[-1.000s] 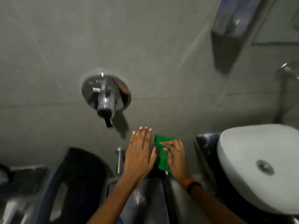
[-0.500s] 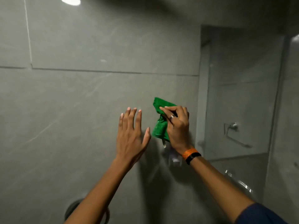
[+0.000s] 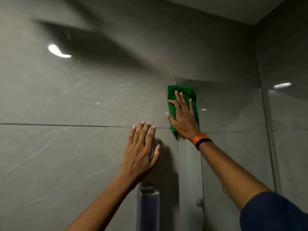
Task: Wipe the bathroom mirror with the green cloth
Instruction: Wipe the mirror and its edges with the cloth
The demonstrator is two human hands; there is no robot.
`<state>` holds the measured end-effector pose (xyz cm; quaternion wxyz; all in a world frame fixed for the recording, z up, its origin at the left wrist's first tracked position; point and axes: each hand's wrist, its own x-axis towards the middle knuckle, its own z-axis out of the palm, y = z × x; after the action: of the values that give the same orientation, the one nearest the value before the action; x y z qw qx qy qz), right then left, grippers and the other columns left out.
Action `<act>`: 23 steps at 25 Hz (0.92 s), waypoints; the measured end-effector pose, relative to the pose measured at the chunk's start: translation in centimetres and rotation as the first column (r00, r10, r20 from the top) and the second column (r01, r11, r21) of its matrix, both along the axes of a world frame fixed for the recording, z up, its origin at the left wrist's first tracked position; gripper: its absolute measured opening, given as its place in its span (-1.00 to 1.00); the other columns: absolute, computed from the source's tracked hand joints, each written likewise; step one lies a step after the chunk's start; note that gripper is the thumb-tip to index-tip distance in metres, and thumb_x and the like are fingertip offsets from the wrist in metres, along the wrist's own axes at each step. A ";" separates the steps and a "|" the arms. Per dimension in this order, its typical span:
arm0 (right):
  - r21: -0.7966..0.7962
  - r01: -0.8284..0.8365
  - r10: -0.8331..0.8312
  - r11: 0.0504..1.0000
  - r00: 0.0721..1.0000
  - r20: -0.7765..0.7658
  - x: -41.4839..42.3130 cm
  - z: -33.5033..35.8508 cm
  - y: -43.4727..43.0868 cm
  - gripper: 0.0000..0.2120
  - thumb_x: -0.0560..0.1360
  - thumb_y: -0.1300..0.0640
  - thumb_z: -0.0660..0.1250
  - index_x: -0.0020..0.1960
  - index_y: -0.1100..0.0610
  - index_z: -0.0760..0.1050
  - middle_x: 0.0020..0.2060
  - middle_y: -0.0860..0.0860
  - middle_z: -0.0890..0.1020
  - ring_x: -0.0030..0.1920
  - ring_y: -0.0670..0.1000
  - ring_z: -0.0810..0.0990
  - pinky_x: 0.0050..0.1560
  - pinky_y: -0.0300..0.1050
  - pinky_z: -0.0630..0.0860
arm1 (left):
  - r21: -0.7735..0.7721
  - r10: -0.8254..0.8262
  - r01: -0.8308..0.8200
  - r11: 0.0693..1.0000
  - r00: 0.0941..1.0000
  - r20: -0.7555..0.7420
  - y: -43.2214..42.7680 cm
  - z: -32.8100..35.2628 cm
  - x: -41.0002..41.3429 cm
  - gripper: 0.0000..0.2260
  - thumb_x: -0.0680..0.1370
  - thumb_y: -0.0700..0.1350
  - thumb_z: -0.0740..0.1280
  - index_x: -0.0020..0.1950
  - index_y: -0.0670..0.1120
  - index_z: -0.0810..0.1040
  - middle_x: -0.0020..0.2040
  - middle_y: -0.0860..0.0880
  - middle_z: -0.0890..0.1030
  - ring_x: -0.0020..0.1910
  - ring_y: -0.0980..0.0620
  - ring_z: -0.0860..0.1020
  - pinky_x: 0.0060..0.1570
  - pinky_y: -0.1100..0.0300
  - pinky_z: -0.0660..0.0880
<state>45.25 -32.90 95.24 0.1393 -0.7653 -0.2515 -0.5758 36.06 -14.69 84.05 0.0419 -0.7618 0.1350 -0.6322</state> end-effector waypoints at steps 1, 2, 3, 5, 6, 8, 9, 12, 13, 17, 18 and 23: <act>0.046 -0.092 0.090 0.995 0.995 0.044 0.6 0.1 0.1 -0.57 0.65 -0.04 0.23 0.46 0.10 0.38 0.65 0.10 0.12 0.66 0.10 0.02 0.66 0.23 -0.06 | 0.017 0.012 -0.012 1.000 1.000 0.002 -0.6 0.8 0.9 -0.43 0.63 0.12 0.07 0.51 -0.21 0.38 0.46 -0.24 0.47 0.54 -0.22 0.33 0.52 -0.23 0.26; 0.093 -0.152 0.142 0.984 0.983 0.113 0.8 0.4 0.5 -0.62 0.66 -0.02 0.21 0.41 0.13 0.41 0.62 0.12 0.22 0.64 0.13 0.11 0.65 0.22 0.04 | 0.032 0.020 -0.020 0.999 1.000 0.011 -1.1 1.6 1.6 -0.43 0.63 0.12 0.07 0.50 -0.22 0.39 0.45 -0.26 0.48 0.52 -0.23 0.34 0.51 -0.24 0.27; 0.121 -0.159 0.137 0.980 0.975 0.175 1.2 0.9 0.7 -0.61 0.66 0.01 0.19 0.44 0.14 0.40 0.60 0.12 0.28 0.61 0.15 0.17 0.63 0.21 0.13 | 0.045 0.022 -0.023 0.999 0.999 0.029 -1.5 2.3 2.5 -0.43 0.62 0.12 0.08 0.49 -0.23 0.40 0.43 -0.27 0.49 0.51 -0.24 0.36 0.50 -0.24 0.28; 0.097 -0.063 0.038 0.993 0.970 0.239 2.1 2.3 0.8 -0.50 0.68 0.03 0.12 0.59 0.15 0.22 0.62 0.11 0.22 0.63 0.14 0.13 0.64 0.18 0.11 | 0.058 0.013 -0.017 0.998 0.997 0.072 -2.4 3.8 4.2 -0.44 0.62 0.11 0.10 0.47 -0.25 0.42 0.41 -0.28 0.51 0.50 -0.26 0.38 0.48 -0.25 0.32; 0.065 -0.006 -0.011 0.998 0.966 0.257 2.6 2.9 0.6 -0.45 0.68 0.02 0.08 0.63 0.14 0.12 0.65 0.10 0.15 0.65 0.12 0.06 0.67 0.15 0.03 | 0.056 0.008 -0.013 0.998 0.996 0.094 -2.8 4.6 4.9 -0.44 0.62 0.10 0.11 0.47 -0.26 0.42 0.41 -0.29 0.51 0.49 -0.27 0.38 0.48 -0.26 0.32; 0.009 0.041 -0.042 0.999 0.959 0.280 3.5 4.2 0.1 -0.43 0.68 0.02 0.03 0.65 0.12 0.02 0.66 0.08 0.07 0.67 0.09 -0.03 0.68 0.12 -0.07 | 0.042 0.006 -0.012 0.999 0.991 0.132 -3.8 6.1 6.1 -0.44 0.62 0.09 0.11 0.47 -0.27 0.42 0.41 -0.32 0.49 0.50 -0.28 0.37 0.49 -0.25 0.30; -0.005 0.045 -0.041 0.999 0.957 0.286 3.9 4.8 -0.3 -0.43 0.69 0.02 0.03 0.65 0.11 0.01 0.67 0.07 0.06 0.67 0.09 -0.04 0.68 0.13 -0.07 | 0.034 0.003 -0.008 0.999 0.990 0.140 -4.5 6.7 6.6 -0.44 0.63 0.09 0.11 0.47 -0.27 0.41 0.41 -0.32 0.49 0.50 -0.28 0.36 0.51 -0.25 0.28; 0.014 0.045 -0.047 0.999 0.953 0.300 4.6 6.1 -1.7 -0.44 0.69 0.03 0.04 0.65 0.09 0.02 0.66 0.06 0.08 0.67 0.08 -0.02 0.68 0.14 -0.05 | -0.003 -0.018 0.019 1.000 0.988 0.151 -6.4 8.3 7.6 -0.42 0.63 0.10 0.08 0.50 -0.27 0.36 0.45 -0.32 0.44 0.54 -0.26 0.29 0.55 -0.24 0.20; 0.036 0.045 -0.054 0.998 0.954 0.295 4.9 6.5 -2.5 -0.45 0.70 0.03 0.03 0.65 0.09 0.03 0.66 0.06 0.08 0.67 0.08 -0.02 0.68 0.14 -0.05 | -0.015 -0.022 0.025 1.000 0.987 0.156 -6.9 8.9 7.9 -0.41 0.63 0.11 0.07 0.51 -0.28 0.35 0.47 -0.32 0.42 0.56 -0.25 0.27 0.56 -0.23 0.18; 0.215 0.071 -0.119 0.974 0.968 0.222 7.0 7.5 -8.3 -0.46 0.71 0.02 0.00 0.66 0.09 0.01 0.66 0.06 0.07 0.67 0.07 -0.02 0.68 0.10 -0.08 | -0.030 0.007 -0.003 1.000 0.987 0.160 -7.9 9.9 8.8 -0.35 0.63 0.14 0.01 0.55 -0.29 0.26 0.53 -0.32 0.33 0.60 -0.24 0.17 0.59 -0.21 0.10; 0.254 0.088 -0.143 0.963 0.968 0.205 7.6 7.6 -10.0 -0.46 0.71 0.03 0.00 0.66 0.09 0.02 0.66 0.06 0.08 0.67 0.06 0.00 0.68 0.09 -0.08 | -0.032 0.017 -0.013 0.999 0.989 0.149 -7.9 9.9 9.0 -0.34 0.63 0.16 -0.01 0.57 -0.28 0.23 0.55 -0.31 0.30 0.61 -0.23 0.14 0.59 -0.20 0.08; 0.384 0.095 -0.158 0.918 0.978 0.135 10.5 7.7 -17.6 -0.48 0.71 0.04 -0.01 0.65 0.10 0.07 0.65 0.08 0.14 0.66 0.08 0.05 0.67 0.08 -0.04 | -0.026 0.026 -0.022 0.999 0.985 0.168 -7.5 9.9 10.0 -0.33 0.63 0.18 -0.02 0.59 -0.27 0.18 0.58 -0.30 0.25 0.63 -0.20 0.07 0.61 -0.18 0.03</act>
<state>55.75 -50.50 102.98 0.2245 -0.6896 -0.0971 -0.6817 46.04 -22.20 93.91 0.0516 -0.7077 0.1143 -0.6953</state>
